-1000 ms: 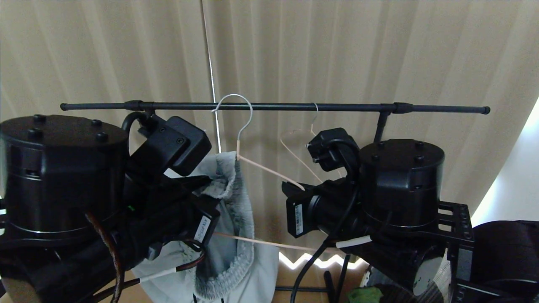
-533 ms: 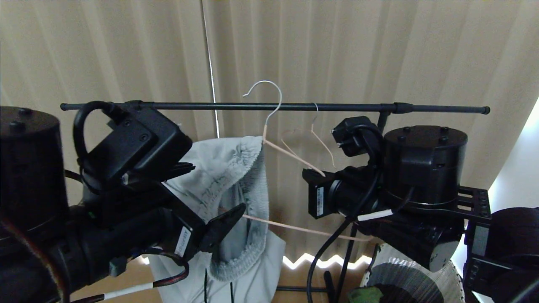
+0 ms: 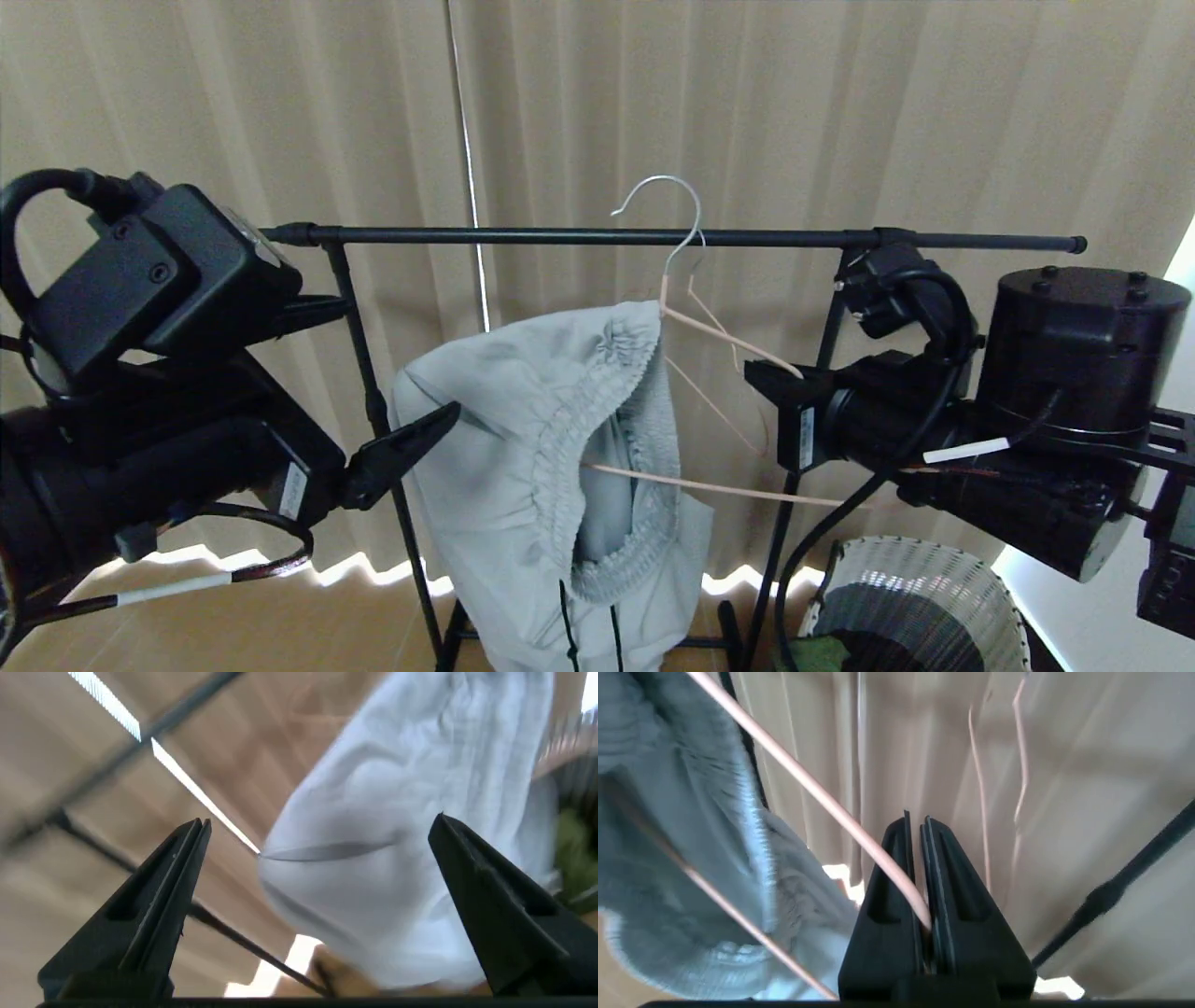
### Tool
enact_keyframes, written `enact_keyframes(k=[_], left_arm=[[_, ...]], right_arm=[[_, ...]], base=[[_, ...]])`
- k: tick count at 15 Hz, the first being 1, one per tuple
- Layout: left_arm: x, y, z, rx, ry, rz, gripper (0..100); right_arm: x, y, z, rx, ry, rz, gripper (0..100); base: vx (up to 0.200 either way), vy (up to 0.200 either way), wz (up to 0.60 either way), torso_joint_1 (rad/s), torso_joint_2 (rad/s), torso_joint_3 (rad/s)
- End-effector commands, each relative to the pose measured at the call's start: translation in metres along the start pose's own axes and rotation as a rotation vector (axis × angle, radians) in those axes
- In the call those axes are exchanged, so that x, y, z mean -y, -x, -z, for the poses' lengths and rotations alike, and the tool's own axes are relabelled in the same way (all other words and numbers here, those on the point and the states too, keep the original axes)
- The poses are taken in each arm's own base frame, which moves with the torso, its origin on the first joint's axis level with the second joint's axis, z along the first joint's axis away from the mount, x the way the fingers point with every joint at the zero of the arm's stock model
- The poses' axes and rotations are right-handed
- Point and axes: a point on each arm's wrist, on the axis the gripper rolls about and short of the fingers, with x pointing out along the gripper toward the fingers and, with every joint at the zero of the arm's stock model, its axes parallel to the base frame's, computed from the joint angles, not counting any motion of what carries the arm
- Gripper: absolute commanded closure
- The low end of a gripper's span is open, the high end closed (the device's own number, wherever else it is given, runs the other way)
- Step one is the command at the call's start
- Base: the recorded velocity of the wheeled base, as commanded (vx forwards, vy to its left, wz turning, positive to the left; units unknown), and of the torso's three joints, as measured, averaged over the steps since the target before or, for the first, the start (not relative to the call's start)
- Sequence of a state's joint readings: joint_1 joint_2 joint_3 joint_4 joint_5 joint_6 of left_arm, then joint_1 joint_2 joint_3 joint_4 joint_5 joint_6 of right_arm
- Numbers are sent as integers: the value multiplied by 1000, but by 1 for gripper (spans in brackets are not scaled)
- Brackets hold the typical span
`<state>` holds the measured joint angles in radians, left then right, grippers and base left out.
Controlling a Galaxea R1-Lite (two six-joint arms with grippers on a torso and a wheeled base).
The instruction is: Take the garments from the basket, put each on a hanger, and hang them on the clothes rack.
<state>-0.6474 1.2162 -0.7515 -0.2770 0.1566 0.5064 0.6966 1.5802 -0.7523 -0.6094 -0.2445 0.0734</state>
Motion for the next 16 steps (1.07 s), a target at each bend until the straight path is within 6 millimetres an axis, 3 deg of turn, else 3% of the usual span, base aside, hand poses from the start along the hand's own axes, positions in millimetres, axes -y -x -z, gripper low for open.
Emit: enact_keyframes(k=[1,4,10,16], left_arm=[[-6,1,-2,36,-67,22,0],[-2,-9,-9,109,-103,150,0],[1,-47,-10,119,-104,145,0],[5,-53,-6,98,-150,157,0]], right_arm=[[5,8,2,25,24,-13,100],[4,10,10,58,79,-80,100],[-1,11,9,84,93,-165,100],[-13,16,8,111,95,-234,100]], base=[[0,0,0,0,0,0],[0,0,0,0,0,0],[0,0,0,0,0,0],[0,0,0,0,0,0]])
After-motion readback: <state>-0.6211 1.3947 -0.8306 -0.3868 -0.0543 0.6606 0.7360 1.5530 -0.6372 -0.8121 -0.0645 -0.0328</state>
